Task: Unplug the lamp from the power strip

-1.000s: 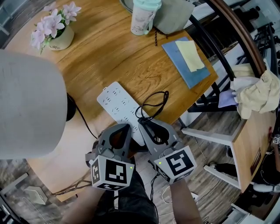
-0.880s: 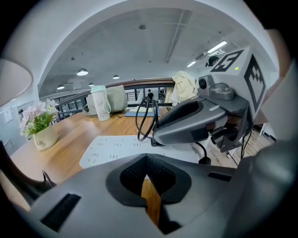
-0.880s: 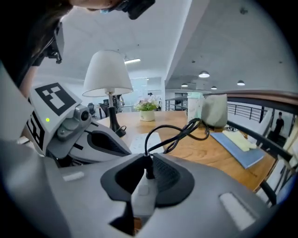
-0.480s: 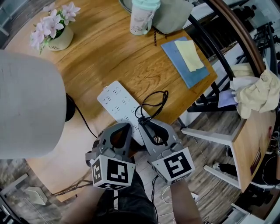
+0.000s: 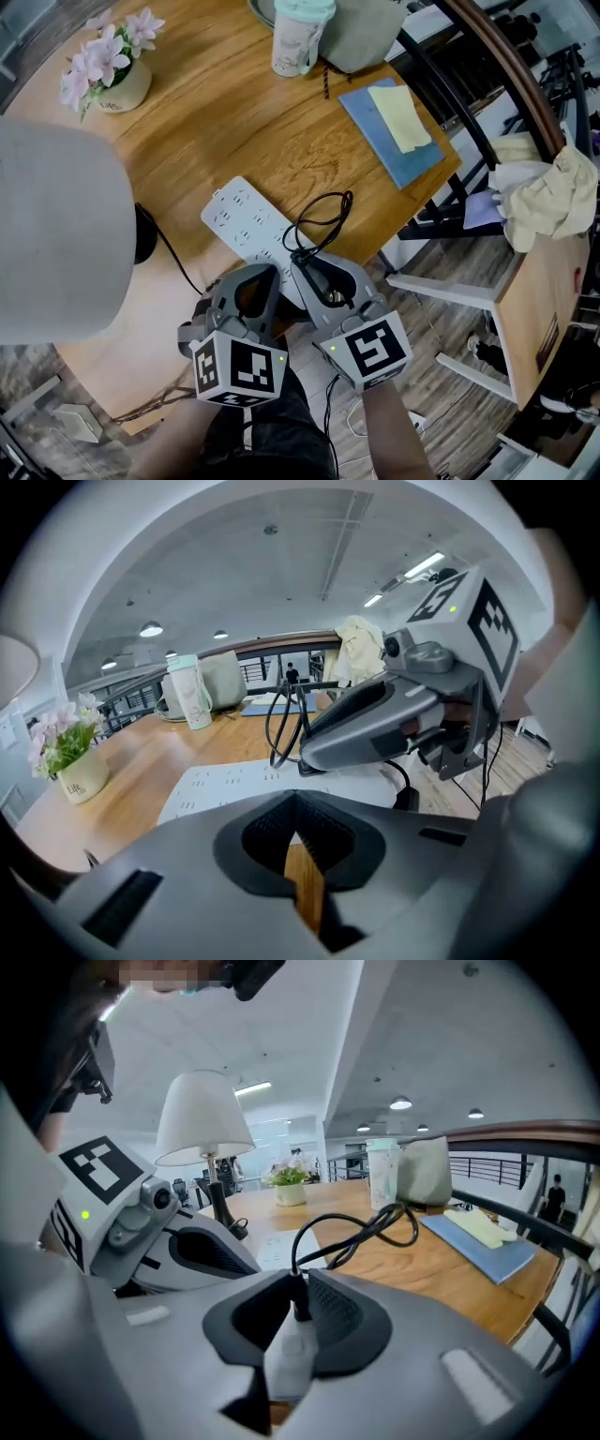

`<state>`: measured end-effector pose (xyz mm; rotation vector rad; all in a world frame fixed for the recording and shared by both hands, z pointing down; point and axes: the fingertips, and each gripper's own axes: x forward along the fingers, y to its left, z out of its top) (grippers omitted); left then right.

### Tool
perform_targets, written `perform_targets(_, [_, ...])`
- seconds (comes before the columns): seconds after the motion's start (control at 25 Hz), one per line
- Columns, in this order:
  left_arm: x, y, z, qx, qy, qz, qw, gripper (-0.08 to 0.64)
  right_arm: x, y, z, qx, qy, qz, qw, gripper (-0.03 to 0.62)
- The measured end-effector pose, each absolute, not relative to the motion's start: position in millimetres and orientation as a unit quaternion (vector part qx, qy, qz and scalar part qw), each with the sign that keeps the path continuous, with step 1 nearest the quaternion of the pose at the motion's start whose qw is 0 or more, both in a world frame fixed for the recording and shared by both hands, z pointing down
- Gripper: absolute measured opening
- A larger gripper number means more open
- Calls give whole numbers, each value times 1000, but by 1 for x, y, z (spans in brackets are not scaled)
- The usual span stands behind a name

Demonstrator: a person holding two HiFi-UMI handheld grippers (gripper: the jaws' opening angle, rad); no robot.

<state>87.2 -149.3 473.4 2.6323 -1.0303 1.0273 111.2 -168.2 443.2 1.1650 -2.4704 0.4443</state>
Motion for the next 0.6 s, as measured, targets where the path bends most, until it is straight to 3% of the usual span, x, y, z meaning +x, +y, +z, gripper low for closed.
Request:
perform_targets(0.16, [96, -149, 470, 876, -326, 354, 29, -6, 106, -171, 443, 407, -879, 158, 189, 66])
perform_targets(0.36, [102, -151, 473, 874, -314, 370, 33, -6, 106, -170, 442, 405, -879, 168, 188, 66])
perform_targets(0.6, [103, -151, 474, 868, -307, 389, 43, -12, 99, -166, 440, 405, -873, 83, 258, 64])
